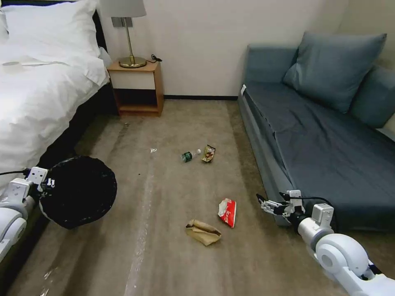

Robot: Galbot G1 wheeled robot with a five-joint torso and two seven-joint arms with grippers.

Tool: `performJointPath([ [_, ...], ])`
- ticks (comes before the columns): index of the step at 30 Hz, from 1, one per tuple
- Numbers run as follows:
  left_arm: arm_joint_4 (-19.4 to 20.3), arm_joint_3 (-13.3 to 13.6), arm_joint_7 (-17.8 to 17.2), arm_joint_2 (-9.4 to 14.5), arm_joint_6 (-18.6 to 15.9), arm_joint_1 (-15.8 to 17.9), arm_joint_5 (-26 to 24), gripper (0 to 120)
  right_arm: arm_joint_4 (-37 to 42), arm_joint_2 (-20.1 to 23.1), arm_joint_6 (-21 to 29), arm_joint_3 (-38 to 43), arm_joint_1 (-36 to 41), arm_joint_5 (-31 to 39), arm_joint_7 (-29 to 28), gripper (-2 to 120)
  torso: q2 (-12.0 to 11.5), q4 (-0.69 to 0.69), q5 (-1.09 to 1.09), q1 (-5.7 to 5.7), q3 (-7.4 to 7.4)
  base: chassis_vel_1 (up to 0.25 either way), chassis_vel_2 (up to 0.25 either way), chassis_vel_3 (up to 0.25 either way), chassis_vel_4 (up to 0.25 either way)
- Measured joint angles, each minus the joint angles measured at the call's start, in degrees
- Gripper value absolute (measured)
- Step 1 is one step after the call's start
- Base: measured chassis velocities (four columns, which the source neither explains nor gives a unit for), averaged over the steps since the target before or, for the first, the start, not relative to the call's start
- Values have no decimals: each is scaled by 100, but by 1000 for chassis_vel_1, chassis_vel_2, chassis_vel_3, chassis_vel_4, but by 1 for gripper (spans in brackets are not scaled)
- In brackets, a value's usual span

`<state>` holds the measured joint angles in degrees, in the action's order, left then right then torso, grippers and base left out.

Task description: Pick up the trash bin, then pick up the garbage on the floor and place it into the trash bin.

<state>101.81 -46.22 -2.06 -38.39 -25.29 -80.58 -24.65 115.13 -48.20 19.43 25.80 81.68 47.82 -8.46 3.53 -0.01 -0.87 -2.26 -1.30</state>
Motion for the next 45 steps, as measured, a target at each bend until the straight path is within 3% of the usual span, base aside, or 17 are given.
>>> performJointPath([
  [21, 85, -144, 82, -80, 115, -171, 34, 4, -83, 1, 51, -244, -25, -185, -7, 100, 0, -2, 0, 0, 0, -138, 135, 140, -143],
  [29, 246, -433, 157, -116, 238, -477, 37, 4, -165, 152, 489, -813, -420, -128, -3, 100, 0, 1, 0, 1, 1, -38, 39, 46, -35],
  [38, 343, -398, 297, -140, 340, -468, 120, 4, -302, 392, 966, -1284, -638, -153, 304, 100, 0, -3, 0, 0, 1, 0, 0, 0, 0],
  [42, 435, -323, 342, -181, 342, -487, 254, 4, -518, 644, 1100, -1672, -837, -165, 455, 100, 0, 1, 1, 0, 1, 0, 0, 0, 0],
  [45, 605, -299, 359, -222, 333, -578, 392, 4, -747, 851, 1162, -2104, -1139, -156, 587, 100, 0, -4, -1, 0, 1, 0, 0, 0, 0],
])
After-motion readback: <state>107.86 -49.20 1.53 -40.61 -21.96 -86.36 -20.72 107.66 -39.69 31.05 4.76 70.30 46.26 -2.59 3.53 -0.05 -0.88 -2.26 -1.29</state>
